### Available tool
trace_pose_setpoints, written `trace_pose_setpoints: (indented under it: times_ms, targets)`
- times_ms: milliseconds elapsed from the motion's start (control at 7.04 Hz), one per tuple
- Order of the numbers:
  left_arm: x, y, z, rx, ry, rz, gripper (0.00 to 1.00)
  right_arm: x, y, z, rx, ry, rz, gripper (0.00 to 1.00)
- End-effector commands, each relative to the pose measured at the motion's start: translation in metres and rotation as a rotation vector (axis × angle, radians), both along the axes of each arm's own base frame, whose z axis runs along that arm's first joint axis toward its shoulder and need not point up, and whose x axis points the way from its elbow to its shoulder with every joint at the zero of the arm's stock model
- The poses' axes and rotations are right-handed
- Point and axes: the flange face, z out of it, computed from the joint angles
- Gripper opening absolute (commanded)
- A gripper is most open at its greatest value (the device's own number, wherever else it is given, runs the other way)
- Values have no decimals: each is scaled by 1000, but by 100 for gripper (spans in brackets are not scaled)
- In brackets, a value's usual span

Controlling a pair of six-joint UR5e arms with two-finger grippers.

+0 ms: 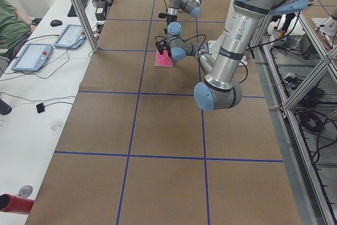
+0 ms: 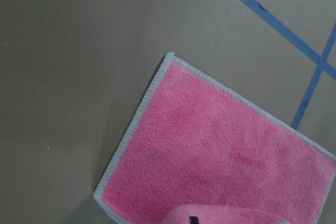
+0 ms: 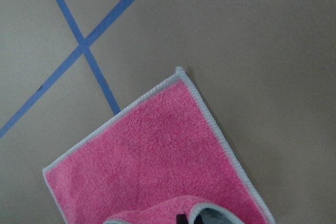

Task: Fold towel twice with both arms
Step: 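Lift both near corners and carry them toward the far edge, then lay both held corners onto the far edge of the towel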

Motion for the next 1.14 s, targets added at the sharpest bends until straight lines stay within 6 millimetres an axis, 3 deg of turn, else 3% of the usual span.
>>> trace_pose_setpoints:
  times_ms: [0, 284, 710, 994]
  targets:
    - [10, -8, 5, -8, -16, -3, 0, 3, -12, 0, -1, 4, 19, 0]
    - [7, -13, 6, -7, -18, -10, 0, -8, -21, -2, 1, 14, 34, 0]
    - [-4, -29, 10, -13, -25, -38, 0, -7, -25, 0, 3, 18, 46, 0]
    - [1, -32, 19, -9, -20, -39, 0, -3, -30, -2, 4, 17, 55, 0]
